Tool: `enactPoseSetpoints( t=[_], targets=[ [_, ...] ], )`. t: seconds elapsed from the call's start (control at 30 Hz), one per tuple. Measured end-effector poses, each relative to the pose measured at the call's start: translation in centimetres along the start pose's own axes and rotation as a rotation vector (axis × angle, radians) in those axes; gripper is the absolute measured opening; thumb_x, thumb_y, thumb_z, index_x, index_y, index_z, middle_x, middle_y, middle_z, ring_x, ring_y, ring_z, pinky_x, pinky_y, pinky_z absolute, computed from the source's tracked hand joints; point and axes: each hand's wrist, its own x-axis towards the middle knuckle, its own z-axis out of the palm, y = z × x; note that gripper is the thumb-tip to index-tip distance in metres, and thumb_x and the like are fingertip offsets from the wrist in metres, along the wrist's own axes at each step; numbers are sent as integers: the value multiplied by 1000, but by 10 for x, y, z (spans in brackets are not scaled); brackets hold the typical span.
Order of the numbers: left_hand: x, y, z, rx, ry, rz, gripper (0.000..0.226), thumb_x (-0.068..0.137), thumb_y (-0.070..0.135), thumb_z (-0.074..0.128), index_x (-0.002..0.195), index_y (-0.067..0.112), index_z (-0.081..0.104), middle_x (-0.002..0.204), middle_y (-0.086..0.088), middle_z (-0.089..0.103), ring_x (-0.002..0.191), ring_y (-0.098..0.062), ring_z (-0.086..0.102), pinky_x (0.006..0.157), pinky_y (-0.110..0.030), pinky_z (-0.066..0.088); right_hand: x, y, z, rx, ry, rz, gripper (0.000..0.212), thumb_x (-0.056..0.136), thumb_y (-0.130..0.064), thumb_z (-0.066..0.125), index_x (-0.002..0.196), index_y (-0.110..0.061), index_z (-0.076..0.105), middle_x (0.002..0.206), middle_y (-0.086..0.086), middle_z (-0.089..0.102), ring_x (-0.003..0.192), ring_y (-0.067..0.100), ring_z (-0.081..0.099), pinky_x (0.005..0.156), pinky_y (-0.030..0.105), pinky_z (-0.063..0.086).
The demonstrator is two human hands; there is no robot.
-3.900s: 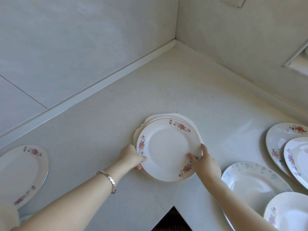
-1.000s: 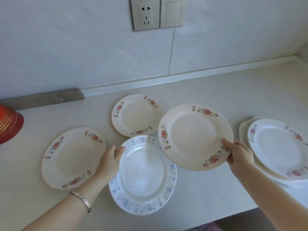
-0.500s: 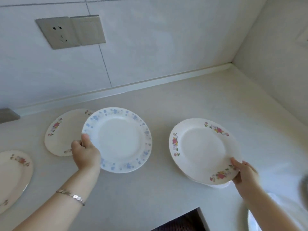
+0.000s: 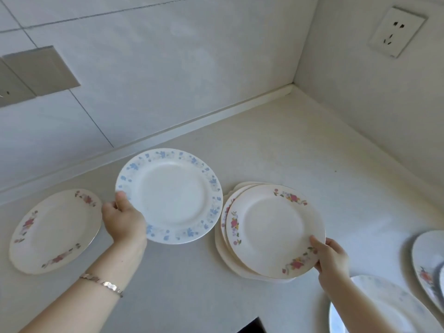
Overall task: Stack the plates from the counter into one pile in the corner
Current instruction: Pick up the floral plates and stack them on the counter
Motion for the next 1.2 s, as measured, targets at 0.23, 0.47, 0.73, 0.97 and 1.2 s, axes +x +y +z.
enactPoseSetpoints(
  t=[0.23,0.47,0.73,0.97,1.2],
  targets=[
    [3,5,20,27,-90,11,39,99,33,36,62,21,27,66,6,36,83,-18,42,67,-23,27,-3,11,2,-539,162,-320,24,89,-32,53,92,-8,57,80,10,62,74,29,57,63,34,40],
    [-4,-2,27,10,-110,28,40,99,31,37,62,19,27,65,4,36,80,-20,42,60,-20,25,6,23,1,-827,165,-350,42,86,-46,52,110,-12,61,91,9,64,80,29,60,65,35,48],
    [-5,-5,23,29,-95,20,39,98,32,38,62,19,28,65,4,37,80,-20,43,66,-24,28,4,21,34,-725,17,-318,65,94,-26,47,148,-7,18,153,15,20,139,34,18,113,43,17],
    [-10,-10,25,36,-146,25,40,98,31,38,62,16,29,65,1,37,76,-22,42,68,-28,31,-7,17,41,-826,156,-535,61,90,-19,54,142,0,29,143,21,33,130,39,30,108,46,27],
    [-39,-29,59,56,-407,-46,35,96,31,41,67,11,39,68,-5,45,76,-23,48,69,-32,38,-28,-13,59,-566,-144,-413,55,93,-43,42,140,-15,33,98,15,68,80,28,65,62,30,48]
  ],
)
